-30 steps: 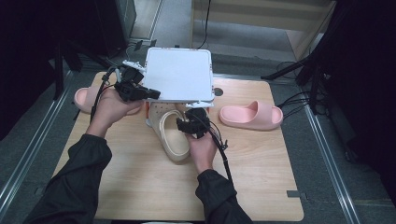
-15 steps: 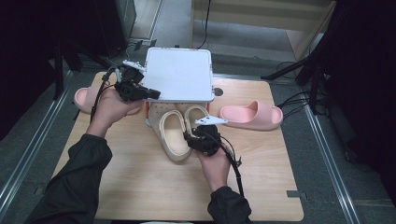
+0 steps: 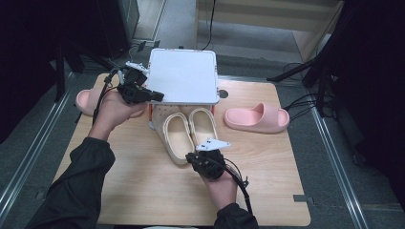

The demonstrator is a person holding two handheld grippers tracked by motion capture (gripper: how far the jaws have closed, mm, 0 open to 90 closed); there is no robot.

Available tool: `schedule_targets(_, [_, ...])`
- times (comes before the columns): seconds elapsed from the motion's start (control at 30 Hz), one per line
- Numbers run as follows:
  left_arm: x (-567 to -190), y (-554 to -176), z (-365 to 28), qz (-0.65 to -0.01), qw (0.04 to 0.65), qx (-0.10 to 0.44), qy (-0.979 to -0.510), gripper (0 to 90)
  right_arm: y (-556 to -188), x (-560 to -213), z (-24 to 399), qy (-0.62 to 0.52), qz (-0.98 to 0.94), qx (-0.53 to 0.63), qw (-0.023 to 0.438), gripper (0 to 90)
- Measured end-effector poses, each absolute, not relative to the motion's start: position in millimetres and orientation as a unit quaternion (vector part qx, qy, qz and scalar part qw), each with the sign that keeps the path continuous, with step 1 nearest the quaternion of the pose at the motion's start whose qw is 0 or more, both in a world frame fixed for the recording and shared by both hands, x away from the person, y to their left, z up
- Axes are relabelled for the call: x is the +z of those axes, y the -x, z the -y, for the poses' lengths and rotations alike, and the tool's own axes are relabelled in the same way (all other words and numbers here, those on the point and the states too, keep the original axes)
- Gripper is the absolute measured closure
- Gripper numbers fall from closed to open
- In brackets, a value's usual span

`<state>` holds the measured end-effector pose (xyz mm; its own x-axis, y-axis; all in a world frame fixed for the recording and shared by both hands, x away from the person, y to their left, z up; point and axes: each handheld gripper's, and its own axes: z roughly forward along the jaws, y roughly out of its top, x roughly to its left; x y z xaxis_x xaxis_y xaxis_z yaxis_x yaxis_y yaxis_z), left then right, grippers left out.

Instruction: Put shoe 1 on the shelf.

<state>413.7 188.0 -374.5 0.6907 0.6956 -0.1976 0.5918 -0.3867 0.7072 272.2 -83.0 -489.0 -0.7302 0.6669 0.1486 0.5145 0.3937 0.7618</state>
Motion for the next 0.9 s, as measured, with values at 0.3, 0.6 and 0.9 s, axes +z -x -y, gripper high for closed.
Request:
schedule_targets(0.3, [-375,-414,-187,-0.39,0.395,0.064,-0.829,89.1,-266,-509,76,-0.339,-0.85,0.391,0.097,85.8])
schedule_targets(0.6, [-374,-413,-186,-0.39,0.392,0.064,-0.83,89.1,-277,-512,57,-0.341,-0.847,0.396,0.098,88.2])
schedule_targets(0.9, [-374,-413,-186,-0.392,0.391,0.067,-0.83,89.1,-289,-499,29,-0.333,-0.845,0.404,0.112,89.5])
